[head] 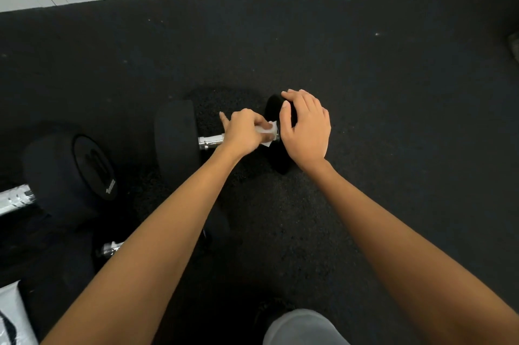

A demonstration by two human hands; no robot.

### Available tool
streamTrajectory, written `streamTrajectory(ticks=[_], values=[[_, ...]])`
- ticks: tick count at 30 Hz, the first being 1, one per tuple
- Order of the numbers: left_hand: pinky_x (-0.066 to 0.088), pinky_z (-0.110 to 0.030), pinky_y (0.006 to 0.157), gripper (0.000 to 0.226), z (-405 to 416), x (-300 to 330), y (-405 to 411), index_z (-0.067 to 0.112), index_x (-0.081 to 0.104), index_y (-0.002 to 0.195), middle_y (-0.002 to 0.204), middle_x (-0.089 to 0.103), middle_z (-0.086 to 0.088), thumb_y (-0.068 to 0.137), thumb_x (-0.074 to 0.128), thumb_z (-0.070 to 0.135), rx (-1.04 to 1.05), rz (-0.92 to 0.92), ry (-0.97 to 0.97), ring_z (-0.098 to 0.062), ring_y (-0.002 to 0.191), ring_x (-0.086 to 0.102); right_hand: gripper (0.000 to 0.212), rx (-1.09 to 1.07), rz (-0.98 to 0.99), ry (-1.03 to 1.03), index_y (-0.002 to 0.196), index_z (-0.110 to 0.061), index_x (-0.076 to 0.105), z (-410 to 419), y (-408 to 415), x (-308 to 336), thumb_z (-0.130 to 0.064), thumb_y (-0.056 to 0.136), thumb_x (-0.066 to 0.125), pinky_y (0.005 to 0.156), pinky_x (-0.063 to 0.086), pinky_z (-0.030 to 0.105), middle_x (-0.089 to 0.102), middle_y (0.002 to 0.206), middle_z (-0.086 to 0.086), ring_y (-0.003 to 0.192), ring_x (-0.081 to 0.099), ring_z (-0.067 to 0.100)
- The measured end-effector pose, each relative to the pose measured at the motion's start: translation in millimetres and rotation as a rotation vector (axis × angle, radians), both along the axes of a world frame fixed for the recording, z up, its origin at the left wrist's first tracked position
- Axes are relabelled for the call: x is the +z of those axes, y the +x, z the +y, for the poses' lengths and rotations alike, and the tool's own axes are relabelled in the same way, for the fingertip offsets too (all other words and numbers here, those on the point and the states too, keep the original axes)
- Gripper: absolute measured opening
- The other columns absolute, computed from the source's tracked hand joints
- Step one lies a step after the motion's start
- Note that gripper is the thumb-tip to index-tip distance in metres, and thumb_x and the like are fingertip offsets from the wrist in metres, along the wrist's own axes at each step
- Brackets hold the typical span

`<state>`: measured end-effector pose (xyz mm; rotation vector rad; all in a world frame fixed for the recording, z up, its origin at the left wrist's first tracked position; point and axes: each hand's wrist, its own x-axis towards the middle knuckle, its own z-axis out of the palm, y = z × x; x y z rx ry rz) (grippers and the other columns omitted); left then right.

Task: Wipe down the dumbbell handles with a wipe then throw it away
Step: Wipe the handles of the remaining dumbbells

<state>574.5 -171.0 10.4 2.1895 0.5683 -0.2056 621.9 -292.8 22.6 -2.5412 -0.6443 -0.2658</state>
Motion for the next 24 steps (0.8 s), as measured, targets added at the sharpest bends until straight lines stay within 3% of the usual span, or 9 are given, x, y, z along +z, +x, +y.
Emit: streamTrajectory(ticks=[3,7,12,20,24], values=[[-0.008,-0.048,0.116,0.027,-4,1,-15,0.017,0.068,0.108,0.110,0.061,0.000,0.082,0.069,0.025,-0.114,-0.159,0.245,-0.020,0.114,0.051,0.030,0.002,0.001,0.000,0.113,-0.022,0.064,0,0,0,-0.029,0.094,0.041,0.095,0.031,0.021,0.063,0.120,-0.009,0.124,0.049,0.009],[0.015,-0.053,0.116,0.016,-5,-17,-41,0.009,0.069,0.090,0.088,0.059,-0.005,0.075,0.073,0.007,-0.266,-0.420,0.618,-0.023,0.089,0.057,0.030,0.004,0.012,0.006,0.113,-0.022,0.064,0,1,1,-0.030,0.095,0.041,0.096,0.032,0.023,0.063,0.120,-0.009,0.124,0.048,0.009],[0.023,-0.055,0.113,0.014,-7,-23,-46,0.008,0.069,0.086,0.085,0.059,-0.006,0.074,0.072,0.002,-0.271,-0.507,0.649,-0.025,0.086,0.057,0.032,0.002,0.009,0.005,0.112,-0.021,0.064,2,1,1,-0.030,0.094,0.039,0.095,0.037,0.028,0.064,0.119,-0.008,0.123,0.050,0.011],[0.033,-0.048,0.110,0.015,-6,-21,-35,0.006,0.070,0.080,0.080,0.057,-0.006,0.070,0.073,-0.005,-0.383,-0.548,0.663,-0.023,0.081,0.055,0.033,0.006,0.009,0.001,0.113,-0.021,0.064,2,3,-1,-0.031,0.095,0.038,0.095,0.038,0.029,0.064,0.120,-0.008,0.123,0.050,0.011],[0.043,-0.036,0.094,0.014,-4,-25,-45,0.005,0.069,0.083,0.082,0.058,-0.006,0.071,0.073,-0.003,-0.370,-0.584,0.651,-0.024,0.081,0.054,0.034,-0.001,0.009,0.008,0.113,-0.021,0.064,2,3,-1,-0.031,0.094,0.038,0.094,0.038,0.028,0.064,0.120,-0.008,0.123,0.051,0.011]])
